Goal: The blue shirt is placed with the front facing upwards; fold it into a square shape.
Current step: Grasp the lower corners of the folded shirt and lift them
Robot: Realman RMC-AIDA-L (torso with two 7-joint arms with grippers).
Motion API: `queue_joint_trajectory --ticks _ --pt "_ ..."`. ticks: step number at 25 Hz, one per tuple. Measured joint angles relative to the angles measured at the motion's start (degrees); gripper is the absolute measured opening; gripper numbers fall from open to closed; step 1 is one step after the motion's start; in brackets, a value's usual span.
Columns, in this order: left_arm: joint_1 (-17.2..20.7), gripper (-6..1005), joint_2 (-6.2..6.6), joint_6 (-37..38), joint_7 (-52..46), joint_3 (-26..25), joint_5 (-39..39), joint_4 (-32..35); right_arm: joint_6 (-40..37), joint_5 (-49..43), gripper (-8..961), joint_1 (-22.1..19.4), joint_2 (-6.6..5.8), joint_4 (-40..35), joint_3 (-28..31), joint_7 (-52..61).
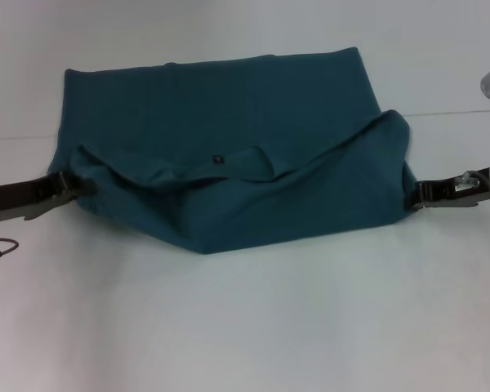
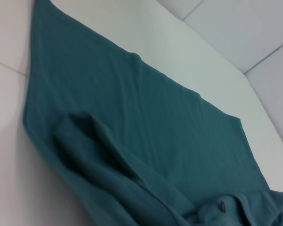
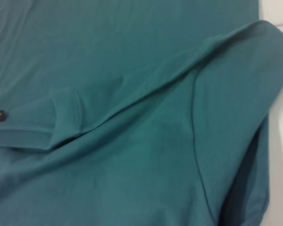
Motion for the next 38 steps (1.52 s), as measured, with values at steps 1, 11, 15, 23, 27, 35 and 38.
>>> queue_joint_trajectory --ticks 1,11,15,23,27,35,38 --pt "0.1 23 0.06 0.4 0.0 0.0 0.0 0.1 -1.1 0.0 0 -0.2 -0.20 -0.6 0.0 0.1" --pt "5.4 24 1.30 16.3 -0.7 0.0 0.8 7.8 -18.1 -5.7 -1 -5.2 0.20 -15.5 0.4 4.3" --pt "6.7 24 1.64 23.5 -1.1 -1.3 3.9 10.0 -23.9 -6.1 -1 -6.0 0.07 -16.9 0.2 4.5" --pt "8.6 24 1.64 34.0 -2.9 -2.3 12.0 13.9 -35.7 -8.4 -1 -8.4 1.14 -21.8 0.3 4.4" --pt "8.9 24 1.63 38.3 -3.1 -2.3 15.0 14.7 -41.3 -9.7 -1 -9.9 2.16 -24.7 0.1 4.3" --pt "10.6 24 0.97 44.6 -4.3 -2.3 20.8 16.9 -46.8 -14.1 0 -12.1 4.46 -26.2 0.0 3.9" --pt "11.7 24 0.83 46.3 -4.7 -2.2 21.8 17.8 -48.2 -14.3 0 -12.7 4.66 -26.3 0.0 3.4"
